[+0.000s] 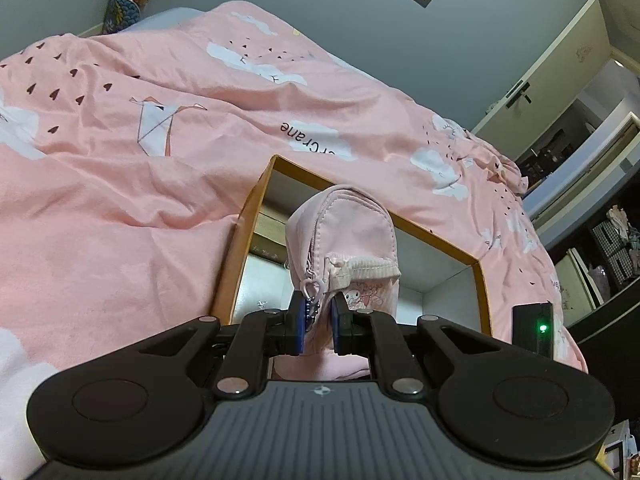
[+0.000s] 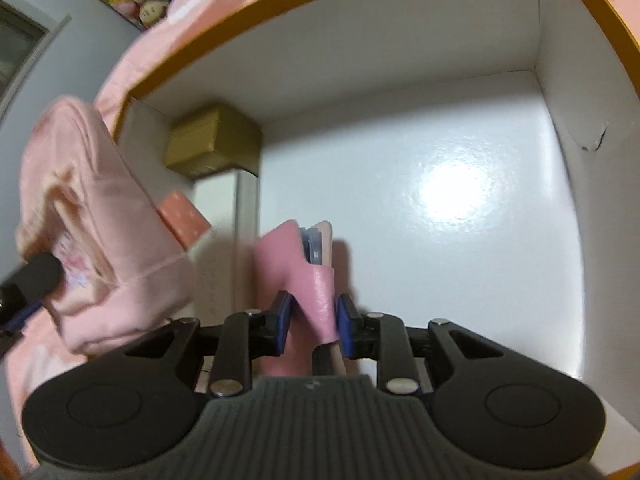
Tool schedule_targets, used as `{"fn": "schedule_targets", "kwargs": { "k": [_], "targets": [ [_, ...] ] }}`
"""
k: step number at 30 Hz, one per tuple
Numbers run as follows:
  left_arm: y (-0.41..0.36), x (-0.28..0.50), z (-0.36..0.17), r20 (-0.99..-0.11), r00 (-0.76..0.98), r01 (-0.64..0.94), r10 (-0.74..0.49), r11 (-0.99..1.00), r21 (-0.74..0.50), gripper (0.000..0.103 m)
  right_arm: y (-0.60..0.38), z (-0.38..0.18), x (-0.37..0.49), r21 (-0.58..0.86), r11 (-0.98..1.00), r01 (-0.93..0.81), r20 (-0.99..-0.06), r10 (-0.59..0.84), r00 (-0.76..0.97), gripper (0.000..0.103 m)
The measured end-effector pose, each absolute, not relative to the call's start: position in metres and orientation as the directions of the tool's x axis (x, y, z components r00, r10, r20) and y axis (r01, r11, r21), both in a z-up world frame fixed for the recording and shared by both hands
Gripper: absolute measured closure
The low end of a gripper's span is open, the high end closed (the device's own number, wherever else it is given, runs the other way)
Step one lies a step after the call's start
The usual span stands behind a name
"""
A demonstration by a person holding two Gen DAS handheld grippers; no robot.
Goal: Organize objects
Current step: 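Lower the pink wallet into the orange box with the right tool while the left tool carries the pouch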
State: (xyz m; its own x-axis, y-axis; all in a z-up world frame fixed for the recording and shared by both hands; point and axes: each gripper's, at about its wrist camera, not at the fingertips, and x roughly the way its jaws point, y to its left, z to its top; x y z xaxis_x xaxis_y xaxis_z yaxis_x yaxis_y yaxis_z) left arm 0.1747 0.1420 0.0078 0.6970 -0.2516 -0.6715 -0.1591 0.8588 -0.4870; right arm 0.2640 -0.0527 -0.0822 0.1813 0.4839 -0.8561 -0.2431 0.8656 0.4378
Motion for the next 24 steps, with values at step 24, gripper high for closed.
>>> {"fn": "schedule_targets", "kwargs": {
  "k": [24],
  "targets": [
    [0.123,0.193,-0.011,-0.744,0.593,-0.109,-0.308,0.885,-0.453,0.089,-0.072,-0.065,0.243,0.310,0.847,-0.433,-0.854,0.448,0.265,0.078]
  ]
}}
